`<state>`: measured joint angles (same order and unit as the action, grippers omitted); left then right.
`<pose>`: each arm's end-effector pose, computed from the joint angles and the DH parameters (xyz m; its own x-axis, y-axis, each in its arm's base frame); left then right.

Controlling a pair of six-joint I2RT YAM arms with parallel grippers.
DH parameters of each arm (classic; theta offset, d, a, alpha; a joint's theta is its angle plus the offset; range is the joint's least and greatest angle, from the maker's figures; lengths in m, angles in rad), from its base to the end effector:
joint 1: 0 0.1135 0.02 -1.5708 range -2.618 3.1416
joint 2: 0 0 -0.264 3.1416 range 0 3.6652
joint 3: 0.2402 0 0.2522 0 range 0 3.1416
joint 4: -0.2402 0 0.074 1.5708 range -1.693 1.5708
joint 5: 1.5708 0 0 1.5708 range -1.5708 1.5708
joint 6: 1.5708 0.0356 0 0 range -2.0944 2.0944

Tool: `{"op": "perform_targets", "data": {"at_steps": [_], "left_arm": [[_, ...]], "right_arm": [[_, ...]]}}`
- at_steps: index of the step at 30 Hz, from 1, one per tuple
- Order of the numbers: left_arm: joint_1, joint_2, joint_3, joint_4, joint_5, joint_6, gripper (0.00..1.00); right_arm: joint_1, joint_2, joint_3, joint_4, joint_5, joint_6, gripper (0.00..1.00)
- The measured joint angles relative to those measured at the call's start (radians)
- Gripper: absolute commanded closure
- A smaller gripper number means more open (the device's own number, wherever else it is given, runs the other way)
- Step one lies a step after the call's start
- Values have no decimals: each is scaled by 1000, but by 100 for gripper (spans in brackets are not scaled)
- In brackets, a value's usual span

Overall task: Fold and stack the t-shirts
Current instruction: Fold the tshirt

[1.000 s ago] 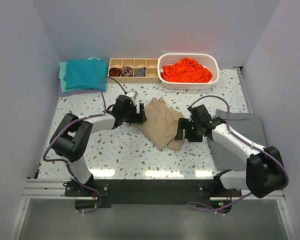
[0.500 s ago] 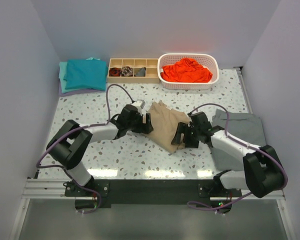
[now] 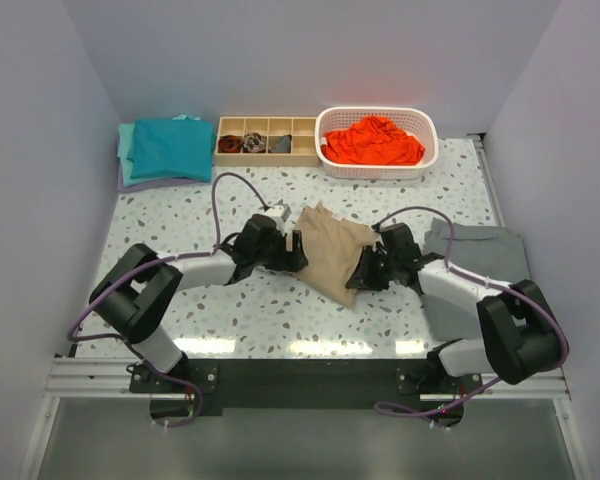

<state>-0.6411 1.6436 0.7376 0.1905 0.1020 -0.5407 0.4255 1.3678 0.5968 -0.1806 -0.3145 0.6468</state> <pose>0.2544 -0.1944 0.1492 -0.7887 -0.0503 -0.6127 0.2923 0.8461 -0.4458 0.2203 0.1119 0.1566 -0.9270 0.2091 -0.3113 0.0033 0.8346 0.5508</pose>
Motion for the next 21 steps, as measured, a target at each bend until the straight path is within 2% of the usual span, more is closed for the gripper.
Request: {"op": "perform_targets", "data": {"at_steps": [3,10,13,16,20,21], "left_arm": [[-6,0,0,0,-2,-2,15],[-21,-28,-57,54,0,-42,16],[-29,-62,-106,82,2,-63,16],[-41,-113,-162,92,5,-89,17],[-60,-196,-235,75,6,-126,17],[-64,-217,-251,69,7,-133,17]], "right_arm": [[-10,17,-68,149,-61,45,100],[-70,237,-173,652,-299,215,100],[-95,303,-179,768,-369,239,100],[-114,313,-168,753,-396,230,100],[-126,250,-91,540,-352,97,100],[-129,231,-66,478,-332,57,93]]}}
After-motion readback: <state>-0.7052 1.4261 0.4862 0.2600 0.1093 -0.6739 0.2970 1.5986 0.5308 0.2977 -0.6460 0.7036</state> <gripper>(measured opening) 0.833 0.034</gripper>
